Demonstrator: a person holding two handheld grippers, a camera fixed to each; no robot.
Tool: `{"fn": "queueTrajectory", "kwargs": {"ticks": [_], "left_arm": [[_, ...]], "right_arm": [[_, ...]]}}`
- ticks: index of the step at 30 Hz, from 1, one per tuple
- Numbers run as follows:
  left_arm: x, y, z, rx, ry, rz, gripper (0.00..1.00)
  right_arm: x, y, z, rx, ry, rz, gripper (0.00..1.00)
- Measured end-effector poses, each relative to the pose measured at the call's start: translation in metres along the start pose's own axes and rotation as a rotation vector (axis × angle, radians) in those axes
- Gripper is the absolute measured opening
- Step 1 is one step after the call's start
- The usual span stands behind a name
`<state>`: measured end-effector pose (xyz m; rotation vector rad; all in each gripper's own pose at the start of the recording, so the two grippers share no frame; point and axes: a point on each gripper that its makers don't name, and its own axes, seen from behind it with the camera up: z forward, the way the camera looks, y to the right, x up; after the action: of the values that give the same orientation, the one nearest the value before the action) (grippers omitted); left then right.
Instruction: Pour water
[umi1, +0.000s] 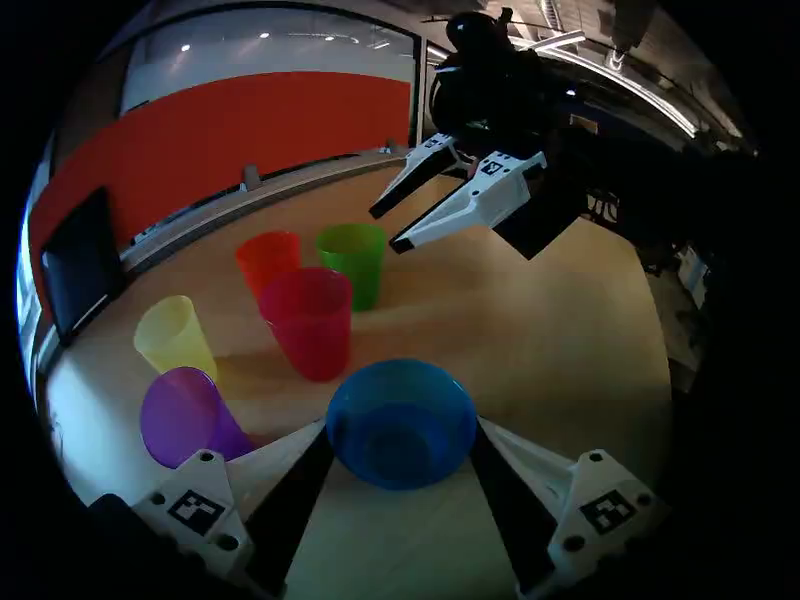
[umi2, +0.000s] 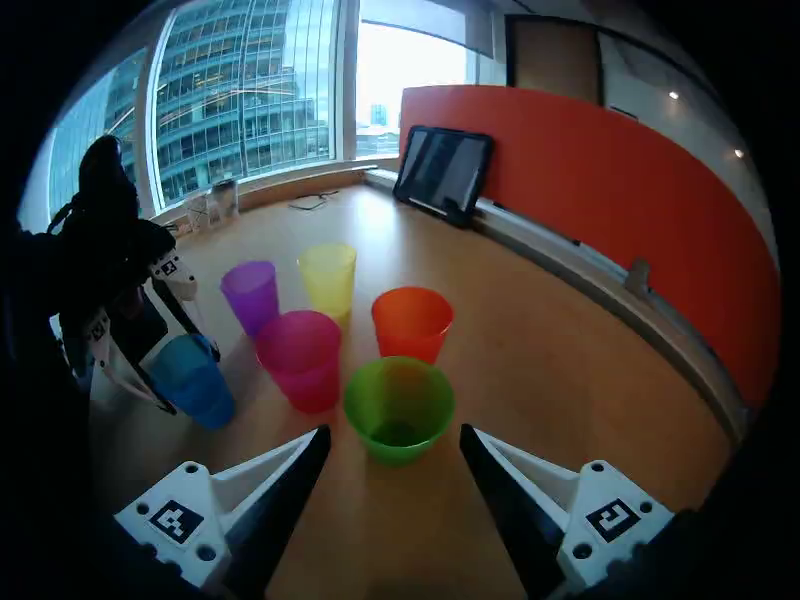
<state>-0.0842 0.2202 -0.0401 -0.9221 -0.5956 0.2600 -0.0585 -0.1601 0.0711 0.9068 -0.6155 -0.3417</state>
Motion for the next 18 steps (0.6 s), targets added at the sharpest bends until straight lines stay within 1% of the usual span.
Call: {"fn": "queueTrajectory", "kwargs": {"ticks": [6, 15, 18], "left_arm": [[0.001, -0.006, -0.002, 0.011, 0.006, -0.01, 0.87], [0.018, -0.009, -0.017, 0.02, 0.048, -0.019, 0.87], [0.022, -0.01, -0.021, 0.028, 0.061, -0.015, 0.87]], "right_arm": [[-0.003, 0.002, 0.009, -0.001, -0.011, 0.005, 1.0], [-0.004, 0.002, 0.022, 0.003, -0.024, 0.004, 1.0], [-0.004, 0.002, 0.027, 0.003, -0.028, 0.002, 1.0]]}}
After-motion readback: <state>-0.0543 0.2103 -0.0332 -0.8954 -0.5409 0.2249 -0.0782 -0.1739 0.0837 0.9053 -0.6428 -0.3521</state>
